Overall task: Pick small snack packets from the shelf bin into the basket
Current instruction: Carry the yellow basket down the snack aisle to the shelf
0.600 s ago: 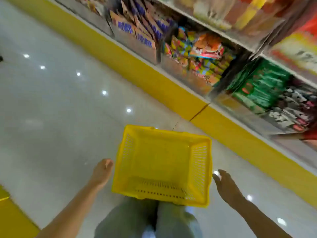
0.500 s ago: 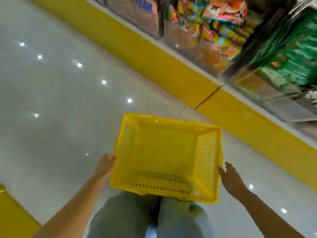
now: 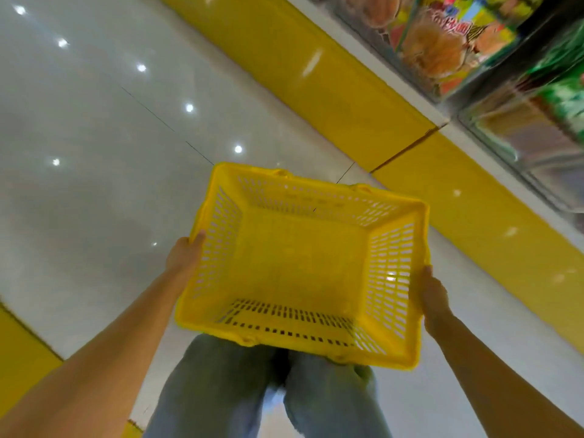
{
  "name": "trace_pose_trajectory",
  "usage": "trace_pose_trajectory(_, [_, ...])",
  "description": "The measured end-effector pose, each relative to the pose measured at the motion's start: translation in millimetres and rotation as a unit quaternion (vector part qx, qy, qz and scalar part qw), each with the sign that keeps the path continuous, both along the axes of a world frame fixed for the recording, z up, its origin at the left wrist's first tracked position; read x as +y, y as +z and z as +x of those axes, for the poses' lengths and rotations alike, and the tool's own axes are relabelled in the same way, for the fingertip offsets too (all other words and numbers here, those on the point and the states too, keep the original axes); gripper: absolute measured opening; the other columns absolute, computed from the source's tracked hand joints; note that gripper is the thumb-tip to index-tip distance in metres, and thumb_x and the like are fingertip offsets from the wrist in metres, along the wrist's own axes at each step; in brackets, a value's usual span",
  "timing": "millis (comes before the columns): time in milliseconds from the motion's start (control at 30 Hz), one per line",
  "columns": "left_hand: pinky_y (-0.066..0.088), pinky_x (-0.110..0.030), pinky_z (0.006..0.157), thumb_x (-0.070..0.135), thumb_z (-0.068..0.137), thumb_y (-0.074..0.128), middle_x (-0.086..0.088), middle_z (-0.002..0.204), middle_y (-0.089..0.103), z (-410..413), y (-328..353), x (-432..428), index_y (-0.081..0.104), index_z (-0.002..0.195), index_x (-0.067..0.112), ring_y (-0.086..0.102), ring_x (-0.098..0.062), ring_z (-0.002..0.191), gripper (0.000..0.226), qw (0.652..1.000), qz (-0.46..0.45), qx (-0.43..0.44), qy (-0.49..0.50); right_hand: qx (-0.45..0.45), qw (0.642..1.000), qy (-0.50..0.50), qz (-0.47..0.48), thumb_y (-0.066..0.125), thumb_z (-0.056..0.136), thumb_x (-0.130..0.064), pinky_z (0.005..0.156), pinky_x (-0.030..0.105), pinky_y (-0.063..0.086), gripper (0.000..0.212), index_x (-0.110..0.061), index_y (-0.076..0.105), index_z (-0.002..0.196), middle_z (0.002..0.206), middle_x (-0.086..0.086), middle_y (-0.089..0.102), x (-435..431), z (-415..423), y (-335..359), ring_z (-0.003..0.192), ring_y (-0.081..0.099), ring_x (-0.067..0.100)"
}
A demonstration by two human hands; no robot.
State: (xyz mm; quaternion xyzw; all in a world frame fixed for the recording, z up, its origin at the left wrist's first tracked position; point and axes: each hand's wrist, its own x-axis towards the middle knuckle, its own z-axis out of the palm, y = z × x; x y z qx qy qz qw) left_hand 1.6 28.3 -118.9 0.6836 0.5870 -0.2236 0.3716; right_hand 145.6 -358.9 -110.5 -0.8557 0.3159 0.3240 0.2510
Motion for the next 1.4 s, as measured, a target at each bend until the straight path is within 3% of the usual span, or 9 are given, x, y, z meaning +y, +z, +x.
trace_pose_trajectory(133, [0.034, -0.044, 0.093, 0.033, 0.099, 0.036, -0.036, 0.124, 0.049, -14.3, 76.6, 11.7, 0.049, 0.118, -0.014, 0.046, -0.046, 0.117, 0.053, 0.998, 0.049, -0.026, 0.004, -0.044, 0.996, 0.072, -0.015, 0.023, 0.1, -0.041, 0.094, 0.048, 0.036, 0.06, 0.008, 0.056, 0.114, 0.12, 0.037, 0.052, 17.7, 7.8, 79.7, 0.113, 0.048, 0.046])
trace_pose_trajectory(333, [0.04, -0.043, 0.079, 0.033, 0.098, 0.041, -0.036, 0.103, 0.061, -44.2, 194.7, 48.6, 0.062, 0.1, -0.007, 0.055, -0.048, 0.103, 0.046, 0.986, 0.116, -0.118, 0.02, -0.137, 0.979, 0.15, 0.018, 0.03, 0.097, -0.049, 0.073, 0.042, 0.037, 0.057, -0.002, 0.062, 0.093, 0.1, 0.03, 0.061, 64.9, 25.1, 211.0, 0.092, 0.055, 0.042])
trace_pose_trajectory(500, [0.037, -0.039, 0.071, 0.035, 0.098, 0.041, -0.033, 0.095, 0.064, -61.8, 271.6, 89.9, 0.064, 0.095, -0.005, 0.059, -0.045, 0.095, 0.047, 0.969, 0.147, -0.184, 0.081, -0.202, 0.958, 0.194, 0.058, 0.027, 0.09, -0.058, 0.059, 0.038, 0.03, 0.072, 0.007, 0.051, 0.072, 0.074, 0.032, 0.052, 136.9, 44.1, 298.7, 0.07, 0.049, 0.034])
trace_pose_trajectory(633, [0.037, -0.041, 0.075, 0.033, 0.099, 0.038, -0.035, 0.097, 0.061, -66.9, 322.1, 134.8, 0.062, 0.095, -0.007, 0.057, -0.046, 0.097, 0.047, 0.95, 0.197, -0.205, 0.132, -0.256, 0.933, 0.24, 0.079, 0.031, 0.097, -0.047, 0.064, 0.045, 0.037, 0.065, 0.012, 0.056, 0.086, 0.08, 0.036, 0.052, 202.9, 63.4, 351.0, 0.065, 0.048, 0.036])
trace_pose_trajectory(700, [0.038, -0.041, 0.074, 0.036, 0.099, 0.037, -0.034, 0.092, 0.061, -66.3, 343.4, 160.8, 0.062, 0.092, -0.007, 0.058, -0.041, 0.093, 0.05, 0.94, 0.213, -0.22, 0.152, -0.279, 0.921, 0.254, 0.094, 0.033, 0.098, -0.044, 0.07, 0.041, 0.037, 0.055, 0.003, 0.062, 0.096, 0.092, 0.032, 0.059, 236.1, 75.6, 370.4, 0.082, 0.055, 0.04])
trace_pose_trajectory(800, [0.032, -0.039, 0.067, 0.037, 0.099, 0.036, -0.027, 0.074, 0.054, -60.0, 374.8, 200.6, 0.059, 0.078, -0.008, 0.052, -0.029, 0.076, 0.055, 0.925, 0.253, -0.23, 0.165, -0.326, 0.897, 0.272, 0.121, 0.033, 0.098, -0.043, 0.057, 0.036, 0.03, 0.05, -0.01, 0.053, 0.067, 0.067, 0.018, 0.054, 287.4, 94.5, 395.9, 0.073, 0.053, 0.035])
trace_pose_trajectory(1067, [0.039, -0.049, 0.079, 0.035, 0.101, 0.029, -0.043, 0.1, 0.056, -46.4, 415.2, 296.3, 0.058, 0.097, -0.016, 0.054, -0.052, 0.1, 0.058, 0.892, 0.323, -0.222, 0.226, -0.379, 0.835, 0.344, 0.201, 0.038, 0.097, -0.042, 0.054, 0.037, 0.022, 0.053, -0.015, 0.028, 0.053, 0.05, 0.004, 0.036, 450.0, 163.9, 456.5, 0.054, 0.038, 0.023])
trace_pose_trajectory(1300, [0.034, -0.041, 0.069, 0.028, 0.102, 0.031, -0.039, 0.096, 0.058, -46.2, 426.3, 365.5, 0.059, 0.091, -0.008, 0.054, -0.031, 0.086, 0.047, 0.854, 0.347, -0.246, 0.301, -0.368, 0.798, 0.408, 0.246, 0.039, 0.095, -0.046, 0.049, 0.031, 0.019, 0.05, -0.021, 0.027, 0.054, 0.05, -0.004, 0.032, 592.7, 195.6, 483.2, 0.048, 0.03, 0.011])
trace_pose_trajectory(1400, [0.031, -0.038, 0.066, 0.024, 0.102, 0.032, -0.037, 0.09, 0.059, -48.3, 429.0, 411.5, 0.058, 0.083, -0.007, 0.057, -0.036, 0.084, 0.044, 0.842, 0.354, -0.261, 0.312, -0.354, 0.789, 0.433, 0.254, 0.039, 0.096, -0.045, 0.049, 0.031, 0.016, 0.051, -0.017, 0.025, 0.055, 0.05, -0.002, 0.029, 657.4, 200.0, 485.7, 0.048, 0.027, 0.013])
